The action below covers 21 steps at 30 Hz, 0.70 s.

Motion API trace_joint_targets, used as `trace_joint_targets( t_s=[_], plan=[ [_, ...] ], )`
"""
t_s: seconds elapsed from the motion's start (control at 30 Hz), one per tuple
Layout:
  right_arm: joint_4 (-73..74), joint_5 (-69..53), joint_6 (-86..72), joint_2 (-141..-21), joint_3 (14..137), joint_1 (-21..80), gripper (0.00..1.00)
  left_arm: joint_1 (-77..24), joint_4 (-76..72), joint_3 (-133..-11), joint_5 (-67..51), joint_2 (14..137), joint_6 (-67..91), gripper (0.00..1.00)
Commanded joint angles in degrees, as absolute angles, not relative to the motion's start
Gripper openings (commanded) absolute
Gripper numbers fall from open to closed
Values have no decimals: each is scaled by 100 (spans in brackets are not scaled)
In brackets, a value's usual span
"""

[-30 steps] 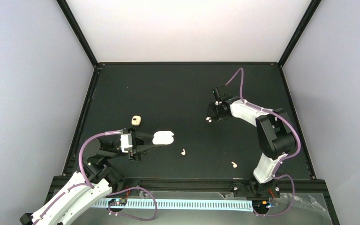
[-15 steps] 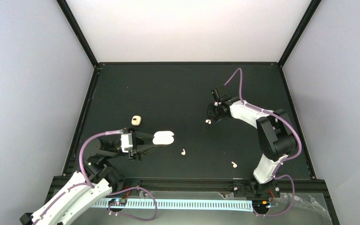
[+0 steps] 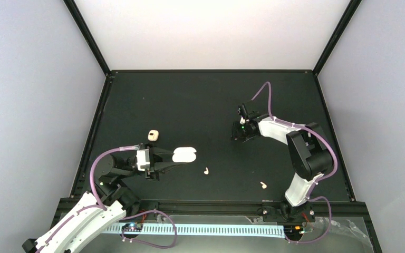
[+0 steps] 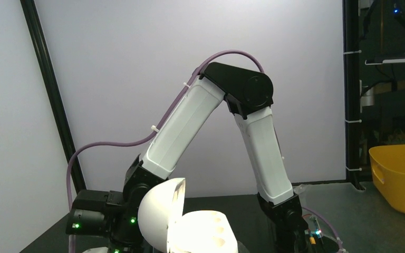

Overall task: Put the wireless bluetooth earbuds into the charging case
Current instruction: Pick up the earbud from the center of the board.

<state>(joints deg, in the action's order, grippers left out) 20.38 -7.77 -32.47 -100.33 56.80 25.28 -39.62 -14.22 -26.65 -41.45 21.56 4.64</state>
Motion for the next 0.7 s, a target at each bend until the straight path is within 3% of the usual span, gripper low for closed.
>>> trace_joint_targets(
  t_s=[0.0,0.4,0.67],
  plan=[
    [1689,-1259,-3492,-10062,5653,2541,30,-3996,-1617,-2698,-4261,2203,519,2],
    [1415,-1959,-3571,-10021,5735,2770,32,-3997,-1626,-2689,-4258,2212,514,1],
    [1976,-523,-3199,-9544,5800,2624,36,-3997,-1624,-2687,-4256,2211,511,2]
  ],
)
